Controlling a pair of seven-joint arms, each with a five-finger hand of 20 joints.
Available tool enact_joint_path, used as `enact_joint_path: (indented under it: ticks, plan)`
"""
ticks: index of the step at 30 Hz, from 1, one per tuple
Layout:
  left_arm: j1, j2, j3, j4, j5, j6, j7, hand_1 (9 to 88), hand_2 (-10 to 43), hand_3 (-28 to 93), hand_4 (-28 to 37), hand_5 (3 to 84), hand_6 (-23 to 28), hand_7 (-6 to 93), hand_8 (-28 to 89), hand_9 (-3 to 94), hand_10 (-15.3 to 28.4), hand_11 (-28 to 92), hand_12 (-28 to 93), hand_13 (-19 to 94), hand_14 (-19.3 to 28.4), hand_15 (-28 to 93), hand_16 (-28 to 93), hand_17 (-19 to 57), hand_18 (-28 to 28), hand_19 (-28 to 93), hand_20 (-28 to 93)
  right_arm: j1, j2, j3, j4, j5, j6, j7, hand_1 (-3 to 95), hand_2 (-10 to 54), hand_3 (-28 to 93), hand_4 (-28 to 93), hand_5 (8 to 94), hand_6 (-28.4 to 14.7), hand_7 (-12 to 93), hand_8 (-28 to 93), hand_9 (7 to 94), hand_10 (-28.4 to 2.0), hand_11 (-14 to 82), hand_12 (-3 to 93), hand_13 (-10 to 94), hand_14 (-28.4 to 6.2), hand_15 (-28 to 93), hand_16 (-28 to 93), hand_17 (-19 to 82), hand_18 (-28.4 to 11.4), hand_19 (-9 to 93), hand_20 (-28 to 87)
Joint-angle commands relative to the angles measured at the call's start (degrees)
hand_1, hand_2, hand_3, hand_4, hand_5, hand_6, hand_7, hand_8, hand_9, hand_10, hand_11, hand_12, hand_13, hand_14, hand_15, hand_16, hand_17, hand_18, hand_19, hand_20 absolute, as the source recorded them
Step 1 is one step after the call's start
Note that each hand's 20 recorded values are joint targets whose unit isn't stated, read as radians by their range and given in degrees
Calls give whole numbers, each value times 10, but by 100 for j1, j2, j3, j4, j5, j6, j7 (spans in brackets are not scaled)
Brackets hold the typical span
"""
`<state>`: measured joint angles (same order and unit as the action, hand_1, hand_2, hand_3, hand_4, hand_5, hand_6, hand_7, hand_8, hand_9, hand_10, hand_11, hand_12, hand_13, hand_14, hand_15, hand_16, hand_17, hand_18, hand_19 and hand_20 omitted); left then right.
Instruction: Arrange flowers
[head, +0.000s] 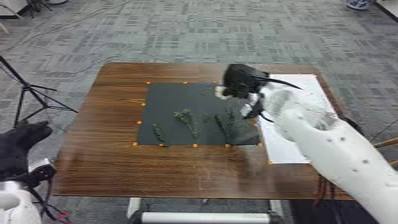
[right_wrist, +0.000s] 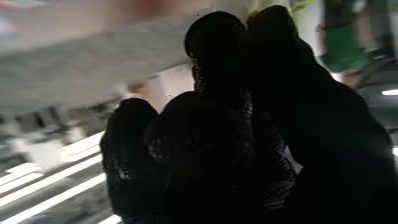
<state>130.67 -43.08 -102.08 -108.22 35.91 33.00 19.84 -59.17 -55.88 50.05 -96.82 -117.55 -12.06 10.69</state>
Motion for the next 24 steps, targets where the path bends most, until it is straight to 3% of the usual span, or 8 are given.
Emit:
enact_joint_path:
  ticks: [1,2,3,10,13,22,23,24]
  plan:
    - [-384,91,204,-110,901,-527,-238,225,104,721,-282,615,-5,242,-88,587,139,241,152,468,168,241,21,64,144,214,239,63,-1915,-436,256,-711,-562,-164,591,-95,586,-174,754,-26,328,183,919,-94,327,273,937,-16,562,289,690,-89,932,508]
    - [-483,112,250,-85,879,-560,-223,224,104,722,-282,614,-7,245,-88,588,138,242,152,469,167,243,22,63,144,215,240,19,-2047,-486,351,-841,-548,-212,588,-95,591,-177,753,-25,330,181,920,-95,326,273,937,-16,562,290,690,-88,932,508]
    - [-419,96,223,-131,843,-557,-195,224,101,725,-282,613,-8,248,-89,587,135,242,152,469,166,244,23,62,145,215,240,-73,-2182,-504,410,-957,-685,-268,586,-95,594,-180,753,-25,331,179,920,-94,324,272,937,-16,561,291,690,-88,932,508]
    - [-980,187,581,-11,858,-673,-226,218,99,723,-283,588,-29,297,-119,586,108,244,152,475,154,227,33,63,144,209,243,-610,-2761,-598,698,-1793,-918,-543,564,-95,632,-208,764,-16,337,164,930,-92,305,269,937,-17,561,293,690,-90,932,510]
    - [-1131,161,717,23,911,-782,-242,213,100,719,-283,568,-50,326,-141,580,92,244,150,477,149,211,44,63,145,205,248,-740,-2878,-602,779,-2097,-1103,-673,555,-95,655,-226,768,-13,336,162,934,-91,288,288,937,-18,562,290,689,-91,932,512]
    - [-1472,42,1062,99,936,-885,-197,207,89,709,-283,537,-76,368,-178,572,56,251,144,488,127,179,69,65,145,188,258,-884,-3098,-446,1341,-2953,-741,-1002,557,-95,664,-248,786,-12,311,147,937,-89,251,289,937,-23,563,287,684,-101,932,527]
    - [-1393,25,1016,63,965,-881,-219,207,88,711,-283,539,-73,366,-179,572,58,254,145,488,126,179,69,65,145,188,259,-933,-3197,-354,1409,-3065,-724,-1074,563,-95,654,-248,788,-13,307,142,937,-89,244,283,937,-22,563,288,684,-101,932,528]
    - [-1499,22,1104,110,980,-910,-231,209,83,712,-283,542,-71,364,-178,573,60,257,145,488,125,180,70,64,145,188,260,-894,-3167,-396,1443,-3075,-554,-1010,566,-95,649,-246,788,-14,305,140,937,-91,239,279,937,-22,562,288,683,-102,932,529]
